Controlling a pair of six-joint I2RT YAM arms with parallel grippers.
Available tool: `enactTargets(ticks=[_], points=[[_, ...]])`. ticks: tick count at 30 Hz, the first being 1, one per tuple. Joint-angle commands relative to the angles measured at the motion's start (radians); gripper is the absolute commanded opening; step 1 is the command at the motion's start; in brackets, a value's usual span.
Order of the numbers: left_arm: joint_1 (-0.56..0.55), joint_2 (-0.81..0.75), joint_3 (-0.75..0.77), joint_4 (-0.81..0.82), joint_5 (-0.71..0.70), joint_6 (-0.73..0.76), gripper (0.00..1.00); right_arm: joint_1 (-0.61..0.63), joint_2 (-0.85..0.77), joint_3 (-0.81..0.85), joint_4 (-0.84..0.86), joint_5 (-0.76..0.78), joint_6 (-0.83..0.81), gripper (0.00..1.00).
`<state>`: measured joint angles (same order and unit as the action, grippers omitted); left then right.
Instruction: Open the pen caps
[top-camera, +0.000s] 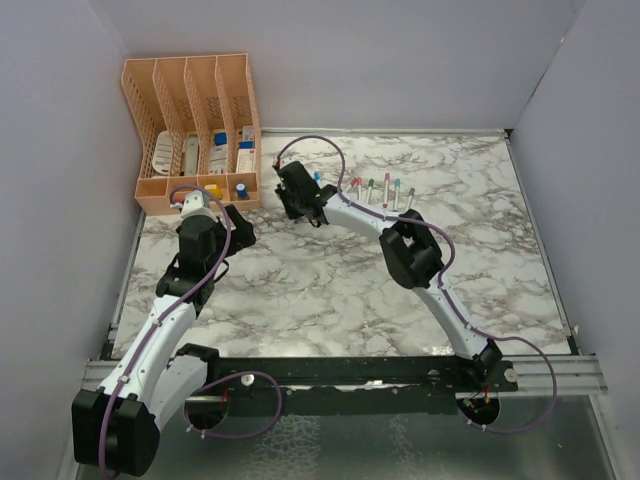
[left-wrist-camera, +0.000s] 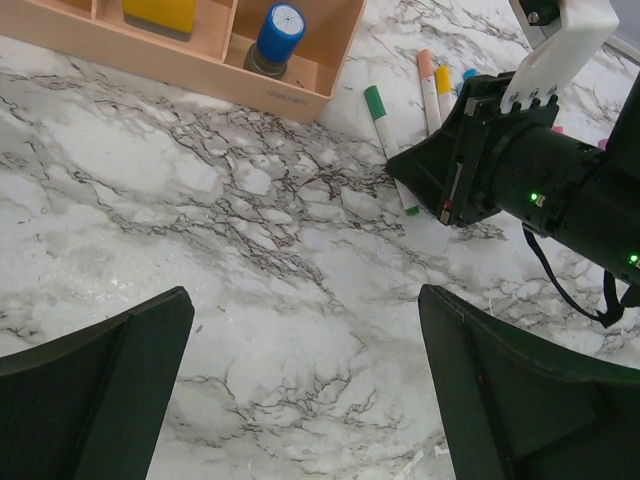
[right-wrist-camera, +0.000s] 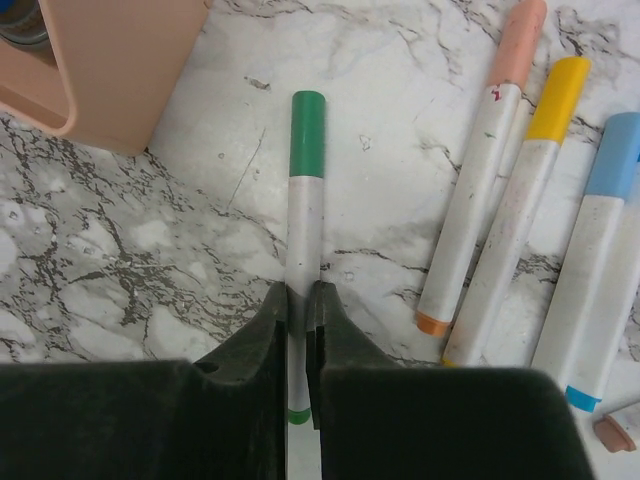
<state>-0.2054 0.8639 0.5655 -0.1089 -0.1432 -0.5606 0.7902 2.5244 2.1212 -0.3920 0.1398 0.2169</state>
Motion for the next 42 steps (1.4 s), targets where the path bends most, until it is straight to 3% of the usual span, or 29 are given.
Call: enactTargets(ticks=[1,4,10,21,29,42], points=[[-0.003,-0.009,0.007,-0.009,-0.023,0.013,0.99,0.018,-0.013,-0.127,-0.044,-0.016,0.037,0.01],[-0.003,0.0,0.006,0.007,0.001,-0.001,0.98,0.018,-0.119,-0.262,0.029,-0.018,0.062,0.01],[-0.004,0.041,-0.027,0.119,0.138,-0.078,0.93,0.018,-0.511,-0.735,0.406,-0.07,0.068,0.01],[-0.087,0.262,0.015,0.387,0.302,-0.258,0.91,0.018,-0.942,-1.144,0.511,-0.124,0.051,0.01],[-0.196,0.452,0.108,0.56,0.324,-0.366,0.88,0.018,-1.069,-1.225,0.52,-0.138,0.054,0.01],[-0.256,0.523,0.171,0.615,0.32,-0.396,0.83,0.018,-1.109,-1.235,0.545,-0.175,0.069,0.01]])
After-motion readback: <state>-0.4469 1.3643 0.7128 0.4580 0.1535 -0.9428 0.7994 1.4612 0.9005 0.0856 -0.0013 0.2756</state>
